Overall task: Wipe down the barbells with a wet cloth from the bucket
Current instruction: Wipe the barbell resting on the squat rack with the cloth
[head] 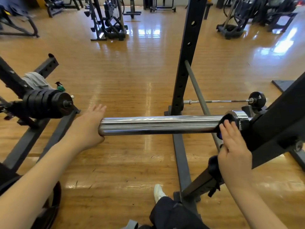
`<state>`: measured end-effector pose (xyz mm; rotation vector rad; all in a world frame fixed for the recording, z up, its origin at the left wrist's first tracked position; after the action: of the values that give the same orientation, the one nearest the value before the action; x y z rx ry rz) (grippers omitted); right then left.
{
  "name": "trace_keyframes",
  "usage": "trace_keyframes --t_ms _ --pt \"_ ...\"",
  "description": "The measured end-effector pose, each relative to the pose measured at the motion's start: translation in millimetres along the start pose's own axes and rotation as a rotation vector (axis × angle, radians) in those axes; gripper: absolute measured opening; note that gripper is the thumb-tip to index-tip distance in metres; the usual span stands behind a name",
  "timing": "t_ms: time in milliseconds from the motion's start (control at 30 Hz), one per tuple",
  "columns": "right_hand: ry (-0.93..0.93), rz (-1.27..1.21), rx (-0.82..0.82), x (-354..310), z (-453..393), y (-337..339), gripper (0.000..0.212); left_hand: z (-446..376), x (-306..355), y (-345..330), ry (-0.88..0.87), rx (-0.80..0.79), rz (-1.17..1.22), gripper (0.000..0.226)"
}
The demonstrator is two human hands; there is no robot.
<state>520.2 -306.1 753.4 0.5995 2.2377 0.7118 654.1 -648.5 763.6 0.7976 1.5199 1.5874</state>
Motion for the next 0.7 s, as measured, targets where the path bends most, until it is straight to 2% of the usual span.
trace_keyframes --t_ms 100,300,400,500,567,633,700 --pt "-0.028 -0.006 0.024 -7.0 -14.4 -13.2 0.045 2.2 2.2 3.2 -0.001 0.001 -0.01 0.099" --pt "0.146 -0.001 -0.043 -11.8 -0.2 -16.3 0.046 4.5 3.6 4.3 0.005 0.0 -0.016 0.1" --pt "0.081 -0.003 -0.004 1.9 0.4 -5.1 0.046 3.6 4.0 3.5 -0.016 -0.019 0.019 0.099" --pt "-0.015 0.052 0.025 -3.6 -11.0 -15.1 0.05 0.8 4.9 2.5 -0.051 -0.113 0.039 0.099" --pt "0.005 0.055 0.005 -17.6 -14.8 -24.0 0.052 -0.1 7.0 2.4 -0.07 -0.168 0.052 0.1" --pt "0.083 0.05 -0.037 -24.7 -11.2 -27.2 0.051 -0.7 6.7 2.6 -0.083 -0.145 0.069 0.101" --pt "0.13 0.038 -0.057 -18.2 -6.6 -20.9 0.048 1.9 3.3 5.2 -0.072 -0.032 0.101 0.104"
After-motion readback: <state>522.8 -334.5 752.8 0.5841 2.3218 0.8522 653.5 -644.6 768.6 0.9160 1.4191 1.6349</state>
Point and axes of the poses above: each hand's wrist, its own z-axis away from the middle knuckle, its own y-axis out of the back of the hand, x = y × z, the point moved 9 cm from there along -z, towards the middle knuckle, and after that the axes turned 7 degrees about -z, right-handed, at the moved point
